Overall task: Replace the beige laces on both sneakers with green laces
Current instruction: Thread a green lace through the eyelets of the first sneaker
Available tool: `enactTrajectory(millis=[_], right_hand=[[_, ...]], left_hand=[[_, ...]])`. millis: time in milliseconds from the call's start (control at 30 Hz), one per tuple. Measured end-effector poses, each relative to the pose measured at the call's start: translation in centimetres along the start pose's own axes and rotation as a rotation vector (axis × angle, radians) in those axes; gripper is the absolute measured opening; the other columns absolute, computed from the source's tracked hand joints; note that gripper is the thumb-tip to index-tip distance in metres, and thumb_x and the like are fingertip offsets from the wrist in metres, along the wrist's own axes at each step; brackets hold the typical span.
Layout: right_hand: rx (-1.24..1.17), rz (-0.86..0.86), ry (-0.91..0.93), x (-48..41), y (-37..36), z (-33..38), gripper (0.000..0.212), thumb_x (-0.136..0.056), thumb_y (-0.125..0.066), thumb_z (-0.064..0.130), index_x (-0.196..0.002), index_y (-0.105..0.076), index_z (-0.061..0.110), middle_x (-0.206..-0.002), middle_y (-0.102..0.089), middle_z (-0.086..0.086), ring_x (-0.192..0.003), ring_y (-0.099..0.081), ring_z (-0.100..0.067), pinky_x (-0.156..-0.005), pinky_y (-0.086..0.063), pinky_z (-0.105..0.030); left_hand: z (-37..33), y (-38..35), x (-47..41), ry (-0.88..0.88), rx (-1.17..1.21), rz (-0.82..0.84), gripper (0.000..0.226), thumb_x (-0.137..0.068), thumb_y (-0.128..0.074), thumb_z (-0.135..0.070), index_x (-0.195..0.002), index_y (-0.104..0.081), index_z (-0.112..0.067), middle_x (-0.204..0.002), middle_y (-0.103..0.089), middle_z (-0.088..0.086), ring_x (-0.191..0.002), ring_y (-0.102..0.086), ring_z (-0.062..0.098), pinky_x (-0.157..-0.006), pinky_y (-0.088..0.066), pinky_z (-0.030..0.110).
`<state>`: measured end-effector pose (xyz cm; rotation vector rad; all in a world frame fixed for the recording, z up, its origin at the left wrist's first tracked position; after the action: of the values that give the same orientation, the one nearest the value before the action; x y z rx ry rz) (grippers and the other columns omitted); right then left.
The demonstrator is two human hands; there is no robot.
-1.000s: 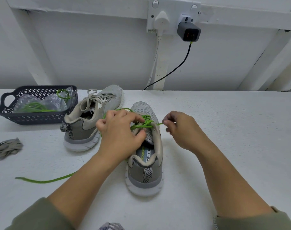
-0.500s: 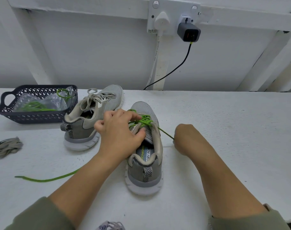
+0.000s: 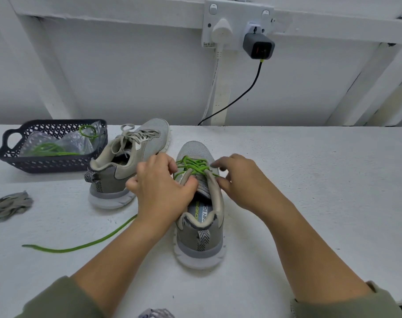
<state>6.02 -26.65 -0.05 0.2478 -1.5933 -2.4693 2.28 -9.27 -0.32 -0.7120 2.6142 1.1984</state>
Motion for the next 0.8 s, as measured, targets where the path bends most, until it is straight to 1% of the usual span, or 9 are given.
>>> enactTrajectory(millis=[67, 167, 300, 400, 533, 600, 667, 733, 800], right_hand=[[0.027, -0.026, -0.026, -0.4, -0.3, -0.3, 0.015, -0.092, -0.058, 0.013, -0.102, -0.069, 0.013, -0.092, -0.061, -0.005, -0.086, -0.058, -0.022, -0.066, -0.039, -0.026], [0.205, 0.129, -0.368, -0.1, -2.3, -4.9, 0.015, -0.088, -0.052, -0.003, -0.077, -0.058, 0.005, -0.073, -0.047, -0.004, -0.060, -0.046, -0.017, -0.049, -0.033, -0.023], [0.026, 0.013, -0.080, -0.5, -0.7, -1.2, 0.038, -0.092, -0.060, 0.016, -0.129, -0.055, 0.019, -0.117, -0.053, -0.005, -0.102, -0.055, -0.023, -0.077, -0.039, -0.024], [0.016, -0.031, 0.052, -1.0, -0.3, 0.4, 0.018, -0.093, -0.058, 0.017, -0.108, -0.069, 0.016, -0.098, -0.063, -0.005, -0.088, -0.058, -0.020, -0.071, -0.043, -0.027], [0.258, 0.120, -0.345, -1.1, -2.3, -5.8, 0.013, -0.089, -0.058, 0.002, -0.077, -0.060, 0.007, -0.072, -0.051, -0.003, -0.058, -0.048, -0.015, -0.048, -0.037, -0.024], [0.175, 0.122, -0.292, -1.0, -2.1, -5.3, 0.008, -0.091, -0.060, 0.010, -0.098, -0.063, 0.010, -0.091, -0.056, -0.003, -0.074, -0.056, -0.018, -0.056, -0.039, -0.024], [0.012, 0.021, -0.043, -0.9, -0.6, -1.8, 0.028, -0.092, -0.062, 0.022, -0.120, -0.061, 0.022, -0.107, -0.056, -0.001, -0.092, -0.057, -0.018, -0.069, -0.039, -0.025], [-0.047, -0.016, 0.082, -0.8, -0.1, 0.1, 0.020, -0.093, -0.059, 0.022, -0.111, -0.068, 0.021, -0.099, -0.065, -0.001, -0.084, -0.058, -0.014, -0.067, -0.040, -0.023], [-0.029, 0.026, -0.030, -1.5, -1.3, -1.2, 0.016, -0.093, -0.059, 0.015, -0.101, -0.073, 0.015, -0.087, -0.068, -0.002, -0.070, -0.056, -0.012, -0.057, -0.042, -0.019]], left_hand=[[-0.1, 0.1, 0.3, 0.016, -0.005, -0.009, 0.030, -0.069, -0.068, -0.041, -0.068, -0.044, -0.023, -0.072, -0.049, -0.010, -0.081, -0.045, 0.015, -0.072, -0.019, 0.034], [0.1, 0.4, 0.5, 0.045, 0.030, -0.004, 0.029, -0.071, -0.068, -0.040, -0.063, -0.046, -0.021, -0.066, -0.052, -0.007, -0.071, -0.051, 0.013, -0.074, -0.028, 0.035], [0.2, 0.5, 0.5, 0.004, 0.132, 0.062, 0.023, -0.069, -0.069, -0.043, -0.069, -0.054, -0.025, -0.065, -0.058, -0.008, -0.066, -0.056, 0.013, -0.076, -0.048, 0.037], [0.1, 0.8, 0.5, -0.052, 0.147, 0.108, 0.018, -0.070, -0.074, -0.038, -0.070, -0.061, -0.025, -0.065, -0.063, -0.008, -0.059, -0.059, 0.006, -0.064, -0.051, 0.030], [0.8, 0.7, 0.2, -0.012, 0.173, 0.148, 0.019, -0.070, -0.079, -0.034, -0.063, -0.063, -0.028, -0.055, -0.063, -0.008, -0.054, -0.059, 0.002, -0.056, -0.045, 0.020], [0.8, 0.6, 0.3, -0.023, 0.207, 0.147, 0.020, -0.071, -0.079, -0.032, -0.063, -0.062, -0.027, -0.055, -0.062, -0.008, -0.054, -0.058, 0.003, -0.055, -0.044, 0.020], [0.7, 0.4, 0.5, -0.049, 0.238, 0.127, 0.019, -0.072, -0.079, -0.028, -0.065, -0.061, -0.025, -0.060, -0.062, -0.006, -0.055, -0.057, 0.007, -0.054, -0.045, 0.022], [0.7, 0.3, 0.6, -0.059, 0.251, 0.095, 0.020, -0.073, -0.078, -0.025, -0.066, -0.060, -0.023, -0.063, -0.060, -0.006, -0.056, -0.055, 0.009, -0.055, -0.045, 0.025], [0.6, 0.3, 0.7, -0.059, 0.263, 0.068, 0.021, -0.074, -0.076, -0.022, -0.065, -0.058, -0.022, -0.064, -0.057, -0.005, -0.056, -0.053, 0.010, -0.056, -0.046, 0.030]])
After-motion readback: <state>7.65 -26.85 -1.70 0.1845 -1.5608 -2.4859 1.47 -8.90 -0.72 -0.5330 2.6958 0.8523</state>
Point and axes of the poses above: each hand's wrist, its own x-axis away from the middle knuckle, its own y-axis out of the back of the hand, z = x × y, the point moved 10 cm from there along -x, towards the middle knuckle
